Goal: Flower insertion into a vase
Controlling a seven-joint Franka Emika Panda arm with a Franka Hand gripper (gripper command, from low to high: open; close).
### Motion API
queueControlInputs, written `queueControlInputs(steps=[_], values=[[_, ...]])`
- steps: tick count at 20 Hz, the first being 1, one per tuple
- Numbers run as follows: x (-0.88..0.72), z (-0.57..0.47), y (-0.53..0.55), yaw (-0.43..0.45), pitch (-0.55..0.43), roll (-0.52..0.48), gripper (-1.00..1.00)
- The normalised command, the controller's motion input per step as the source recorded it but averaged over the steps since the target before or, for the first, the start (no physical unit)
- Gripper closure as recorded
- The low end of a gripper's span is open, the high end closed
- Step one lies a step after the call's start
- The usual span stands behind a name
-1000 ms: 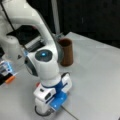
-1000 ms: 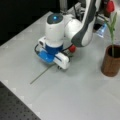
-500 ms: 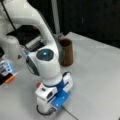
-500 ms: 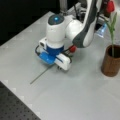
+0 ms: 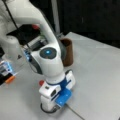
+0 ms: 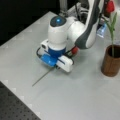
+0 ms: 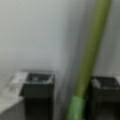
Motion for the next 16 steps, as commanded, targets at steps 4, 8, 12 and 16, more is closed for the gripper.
queueControlInputs(steps=[4,8,12,16], values=[[0.19,-0.35,-0.04,-0.045,-0.035,-0.019,1.0],[0.15,-0.25,0.02,-0.065,-0.008,-0.034,1.0],[0.03,0.04,0.09,-0.062,0.063,-0.047,1.0],[-0.11,0.51,0.18,-0.03,0.121,-0.077,1.0]])
